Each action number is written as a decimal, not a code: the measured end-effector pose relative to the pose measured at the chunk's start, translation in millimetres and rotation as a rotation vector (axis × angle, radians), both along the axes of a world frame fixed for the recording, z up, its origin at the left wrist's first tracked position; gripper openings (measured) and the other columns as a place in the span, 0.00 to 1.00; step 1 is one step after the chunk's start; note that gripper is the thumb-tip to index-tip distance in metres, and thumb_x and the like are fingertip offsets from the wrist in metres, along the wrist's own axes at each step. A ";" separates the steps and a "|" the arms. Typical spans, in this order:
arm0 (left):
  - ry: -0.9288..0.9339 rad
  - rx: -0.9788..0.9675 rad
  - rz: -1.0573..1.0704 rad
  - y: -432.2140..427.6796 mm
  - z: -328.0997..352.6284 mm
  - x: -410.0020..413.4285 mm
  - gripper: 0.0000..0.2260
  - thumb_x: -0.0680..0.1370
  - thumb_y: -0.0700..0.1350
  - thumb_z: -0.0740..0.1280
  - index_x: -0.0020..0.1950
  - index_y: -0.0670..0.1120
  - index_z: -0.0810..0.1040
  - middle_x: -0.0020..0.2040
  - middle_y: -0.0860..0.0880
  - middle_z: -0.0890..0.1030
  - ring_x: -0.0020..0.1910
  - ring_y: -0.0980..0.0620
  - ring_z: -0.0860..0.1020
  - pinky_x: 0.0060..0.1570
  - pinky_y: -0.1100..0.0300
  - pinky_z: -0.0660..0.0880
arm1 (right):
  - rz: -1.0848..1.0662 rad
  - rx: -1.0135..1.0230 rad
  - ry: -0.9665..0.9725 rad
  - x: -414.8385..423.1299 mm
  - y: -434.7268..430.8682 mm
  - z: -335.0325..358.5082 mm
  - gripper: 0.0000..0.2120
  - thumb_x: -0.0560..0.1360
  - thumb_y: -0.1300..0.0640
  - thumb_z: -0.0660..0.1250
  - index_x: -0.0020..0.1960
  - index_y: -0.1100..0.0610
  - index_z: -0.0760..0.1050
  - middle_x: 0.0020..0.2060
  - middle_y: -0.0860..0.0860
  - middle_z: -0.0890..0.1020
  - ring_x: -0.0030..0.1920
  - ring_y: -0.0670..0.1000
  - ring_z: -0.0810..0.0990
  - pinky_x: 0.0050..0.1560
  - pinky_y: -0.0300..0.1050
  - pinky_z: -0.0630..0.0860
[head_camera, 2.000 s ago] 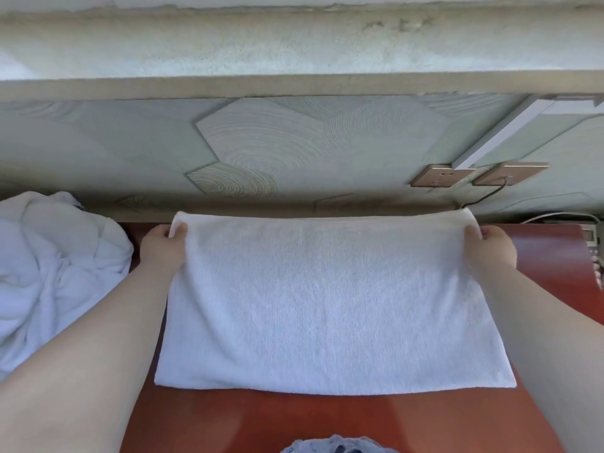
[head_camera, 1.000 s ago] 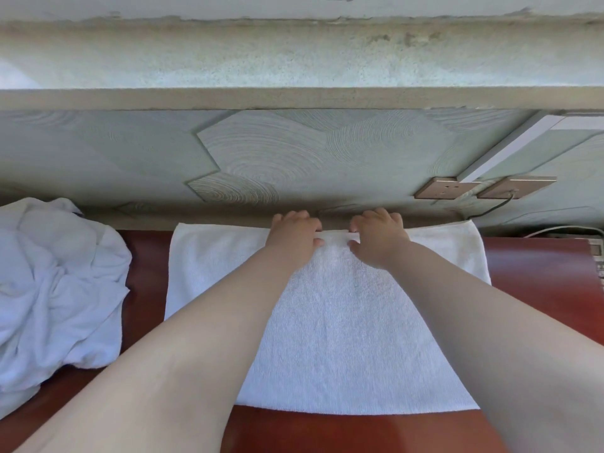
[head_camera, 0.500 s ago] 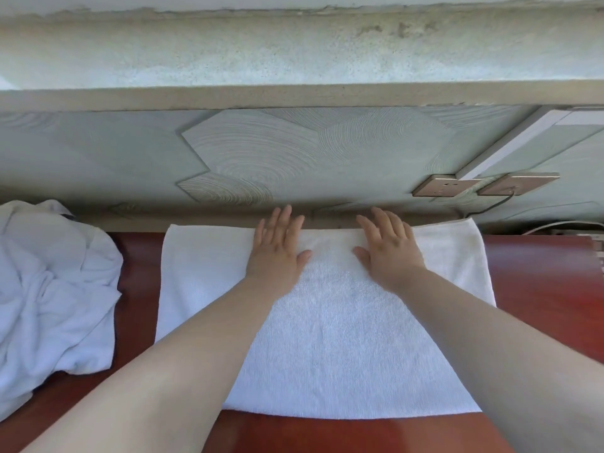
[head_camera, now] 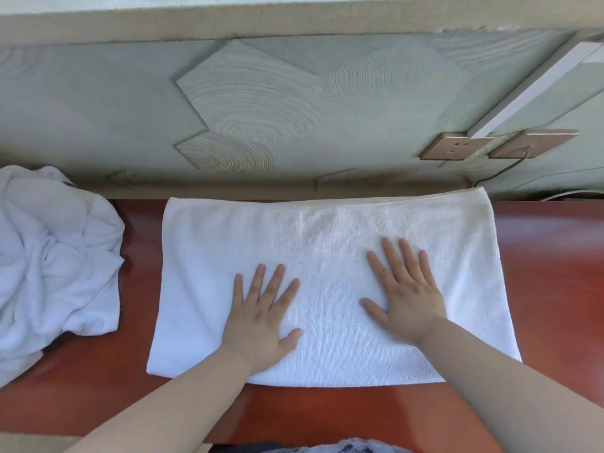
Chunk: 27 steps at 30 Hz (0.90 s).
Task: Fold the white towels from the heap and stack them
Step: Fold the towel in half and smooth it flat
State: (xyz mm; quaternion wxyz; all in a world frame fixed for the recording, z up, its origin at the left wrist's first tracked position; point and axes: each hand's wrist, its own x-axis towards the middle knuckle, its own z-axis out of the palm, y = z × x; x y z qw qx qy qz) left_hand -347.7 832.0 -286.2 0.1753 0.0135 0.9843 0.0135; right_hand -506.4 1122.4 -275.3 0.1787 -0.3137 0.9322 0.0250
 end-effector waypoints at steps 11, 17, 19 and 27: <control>-0.013 0.077 0.052 15.8 7.4 38.2 0.37 0.79 0.67 0.58 0.85 0.53 0.57 0.86 0.45 0.51 0.84 0.37 0.51 0.74 0.25 0.52 | -0.016 -0.117 -0.013 97.1 41.8 -1.4 0.37 0.79 0.35 0.56 0.82 0.53 0.62 0.83 0.56 0.55 0.82 0.63 0.54 0.77 0.70 0.54; 0.117 0.292 0.289 4.0 29.3 -102.4 0.27 0.84 0.58 0.56 0.82 0.49 0.62 0.83 0.48 0.63 0.81 0.44 0.58 0.79 0.44 0.52 | -0.102 -0.255 0.057 -36.1 -29.2 12.6 0.25 0.82 0.49 0.61 0.78 0.53 0.66 0.77 0.55 0.68 0.78 0.62 0.60 0.79 0.62 0.58; 0.119 0.325 0.273 7.7 38.8 -148.5 0.23 0.85 0.54 0.60 0.79 0.49 0.69 0.77 0.48 0.71 0.76 0.45 0.66 0.74 0.47 0.60 | -0.083 -0.178 0.029 -81.3 -50.8 18.9 0.24 0.80 0.51 0.64 0.75 0.51 0.69 0.72 0.52 0.73 0.75 0.60 0.64 0.75 0.58 0.63; 0.009 0.264 0.188 27.6 35.7 -209.3 0.12 0.81 0.57 0.68 0.61 0.54 0.79 0.58 0.53 0.79 0.61 0.49 0.75 0.63 0.51 0.65 | 0.050 0.091 -0.100 -145.5 -76.6 38.5 0.15 0.76 0.42 0.66 0.60 0.46 0.76 0.56 0.47 0.80 0.62 0.54 0.73 0.61 0.53 0.67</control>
